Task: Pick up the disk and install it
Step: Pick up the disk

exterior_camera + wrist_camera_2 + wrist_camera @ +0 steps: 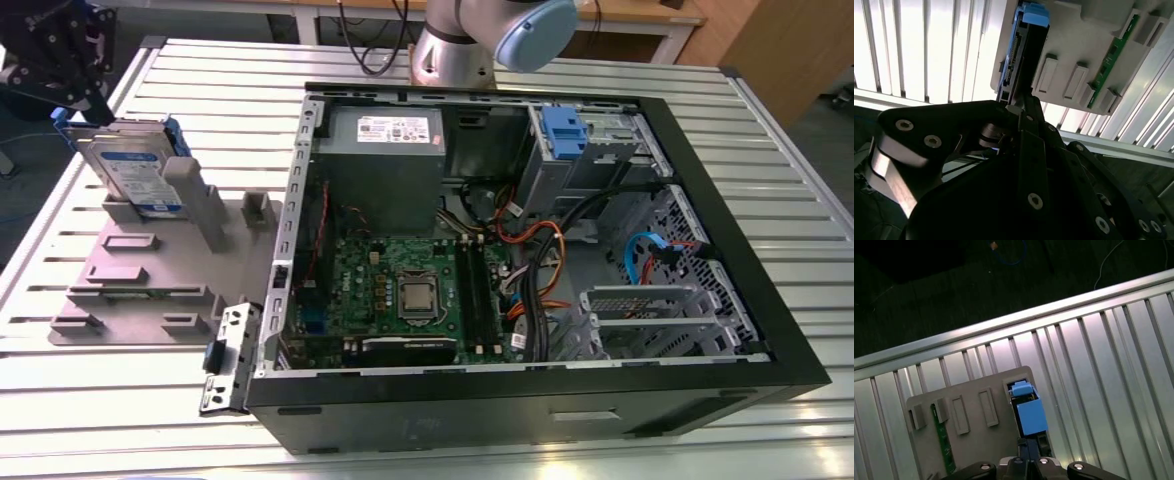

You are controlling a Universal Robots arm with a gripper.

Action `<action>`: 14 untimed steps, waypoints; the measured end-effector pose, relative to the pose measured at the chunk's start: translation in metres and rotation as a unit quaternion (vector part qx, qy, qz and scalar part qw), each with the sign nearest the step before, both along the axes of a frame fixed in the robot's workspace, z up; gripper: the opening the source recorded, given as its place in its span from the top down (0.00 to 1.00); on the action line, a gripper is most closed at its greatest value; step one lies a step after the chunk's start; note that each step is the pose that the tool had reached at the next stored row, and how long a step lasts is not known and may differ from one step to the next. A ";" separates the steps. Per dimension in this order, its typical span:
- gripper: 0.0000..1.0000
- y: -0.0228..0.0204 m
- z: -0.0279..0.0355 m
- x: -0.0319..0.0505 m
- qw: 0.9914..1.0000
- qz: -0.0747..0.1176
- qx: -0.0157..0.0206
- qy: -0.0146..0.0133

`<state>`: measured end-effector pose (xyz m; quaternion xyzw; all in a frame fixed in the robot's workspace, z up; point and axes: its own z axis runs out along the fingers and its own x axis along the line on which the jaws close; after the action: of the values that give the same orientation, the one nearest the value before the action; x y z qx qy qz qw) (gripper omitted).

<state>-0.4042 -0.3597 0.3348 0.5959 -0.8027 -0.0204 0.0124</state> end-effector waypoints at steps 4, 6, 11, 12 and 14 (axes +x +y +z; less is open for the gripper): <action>0.89 0.0022 -0.0004 0.0002 1.000 0.007 0.000 0.000; 0.89 0.0025 -0.0007 0.0002 1.000 0.013 0.000 0.000; 0.89 0.0026 -0.0009 0.0002 0.999 0.041 0.004 0.000; 0.89 0.0026 -0.0011 0.0002 0.999 0.047 0.004 0.000; 0.89 0.0027 -0.0014 0.0003 0.998 0.056 0.005 0.000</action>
<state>-0.4039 -0.3570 0.3334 0.6400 -0.7680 -0.0233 0.0108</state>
